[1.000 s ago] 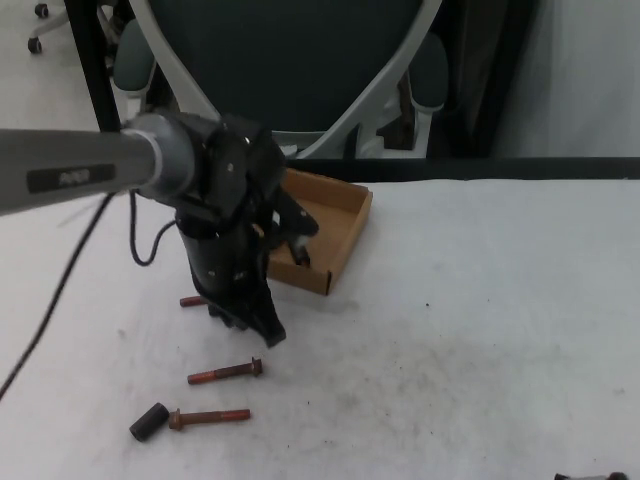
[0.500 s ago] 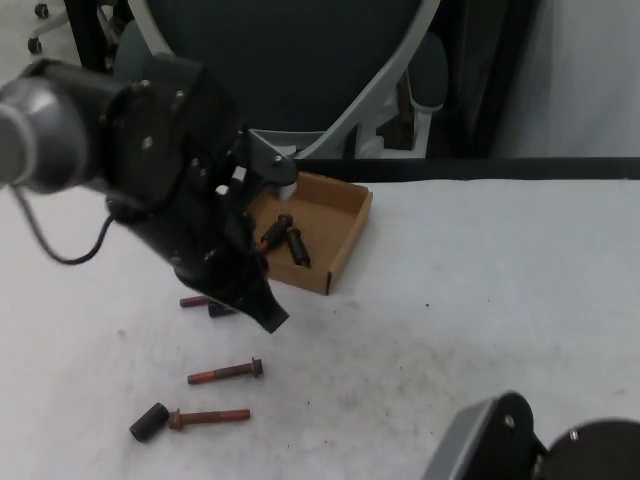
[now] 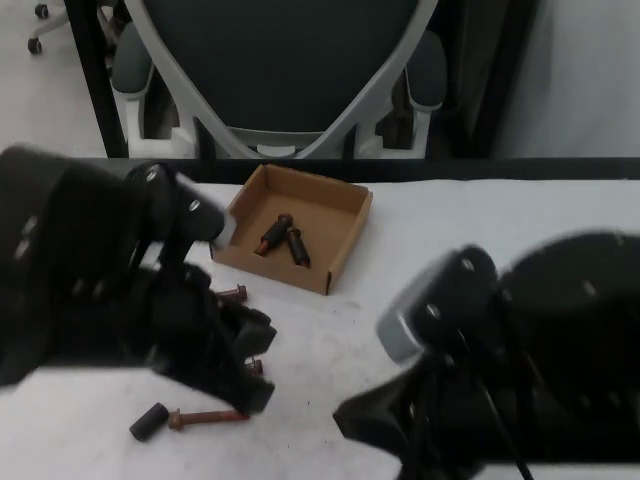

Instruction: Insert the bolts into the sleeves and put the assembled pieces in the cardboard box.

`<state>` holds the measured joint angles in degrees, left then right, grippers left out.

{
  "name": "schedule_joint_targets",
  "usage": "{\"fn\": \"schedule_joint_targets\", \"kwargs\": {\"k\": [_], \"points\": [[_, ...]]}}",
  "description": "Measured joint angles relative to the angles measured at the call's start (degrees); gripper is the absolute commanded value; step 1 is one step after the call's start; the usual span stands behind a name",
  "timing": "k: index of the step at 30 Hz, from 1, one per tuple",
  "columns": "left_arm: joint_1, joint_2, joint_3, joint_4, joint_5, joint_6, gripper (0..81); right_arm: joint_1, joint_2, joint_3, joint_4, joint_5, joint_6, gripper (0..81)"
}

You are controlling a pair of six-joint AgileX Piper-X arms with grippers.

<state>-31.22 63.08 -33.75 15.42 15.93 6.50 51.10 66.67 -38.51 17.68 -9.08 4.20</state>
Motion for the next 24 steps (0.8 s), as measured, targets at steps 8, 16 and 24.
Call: {"fn": "schedule_joint_targets", "kwargs": {"k": [8,16,24], "points": [[-2.0,-14.7,10.8,-4.6,-3.6,-5.3,0.8,-2.3,12.7,-13.4,13.7,-0.7,-0.7,0.2],[-2.1,-24.7,15.3,-4.8,-4.2,-6.2,0.8,-2.6,27.2,-28.5,27.1,-1.5,-13.8,0.2],[-2.1,-28.2,17.4,-4.8,-6.7,-6.2,0.8,-2.6,35.9,-35.3,29.2,-1.1,-24.8,31.3]]}}
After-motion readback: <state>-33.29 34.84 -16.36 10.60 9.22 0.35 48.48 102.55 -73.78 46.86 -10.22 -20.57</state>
